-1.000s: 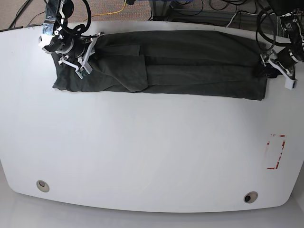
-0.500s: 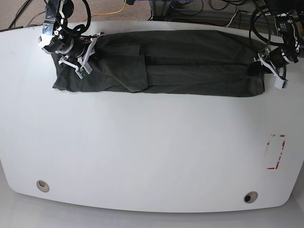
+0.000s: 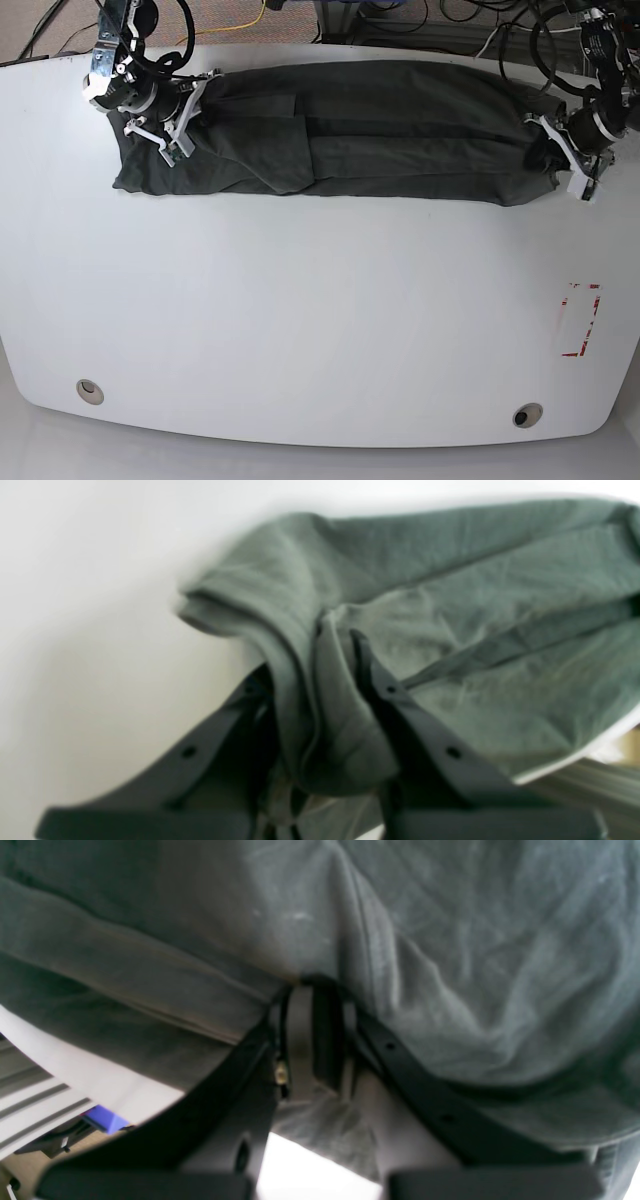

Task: Layout the t-shirt on the table in an organized manner, then fold the t-shirt properly

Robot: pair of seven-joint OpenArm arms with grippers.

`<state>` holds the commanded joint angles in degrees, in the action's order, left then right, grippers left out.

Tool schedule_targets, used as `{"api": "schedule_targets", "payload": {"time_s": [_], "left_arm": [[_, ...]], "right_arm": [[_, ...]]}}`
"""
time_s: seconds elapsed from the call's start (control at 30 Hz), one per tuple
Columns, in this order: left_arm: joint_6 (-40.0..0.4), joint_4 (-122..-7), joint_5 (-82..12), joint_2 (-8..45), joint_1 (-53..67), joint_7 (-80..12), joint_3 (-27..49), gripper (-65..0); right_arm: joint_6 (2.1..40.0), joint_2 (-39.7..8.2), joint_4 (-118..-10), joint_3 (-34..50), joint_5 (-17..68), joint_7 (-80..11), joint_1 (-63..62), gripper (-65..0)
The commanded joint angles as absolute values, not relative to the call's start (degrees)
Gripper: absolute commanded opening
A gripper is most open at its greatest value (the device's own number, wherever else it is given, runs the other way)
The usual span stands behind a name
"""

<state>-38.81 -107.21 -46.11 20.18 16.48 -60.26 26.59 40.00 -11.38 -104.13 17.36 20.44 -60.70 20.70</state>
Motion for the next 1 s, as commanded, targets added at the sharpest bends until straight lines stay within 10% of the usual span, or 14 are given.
{"api": "schedule_targets", "payload": {"time_s": [0.73,1.0], "left_arm": [[-27.4,-109.4,-46.1,9.3,13.1,-60.3,2.0,-58.9],[-25.1,-109.3,-46.1,8.6,12.1,-60.3,0.5,-46.3]], "right_arm": [[40.0,-10.6,-104.2,17.3,20.4,-60.7,19.9,-58.5],[40.0,-10.6,-104.2,17.3,20.4,-60.7,19.8,-58.5]]}}
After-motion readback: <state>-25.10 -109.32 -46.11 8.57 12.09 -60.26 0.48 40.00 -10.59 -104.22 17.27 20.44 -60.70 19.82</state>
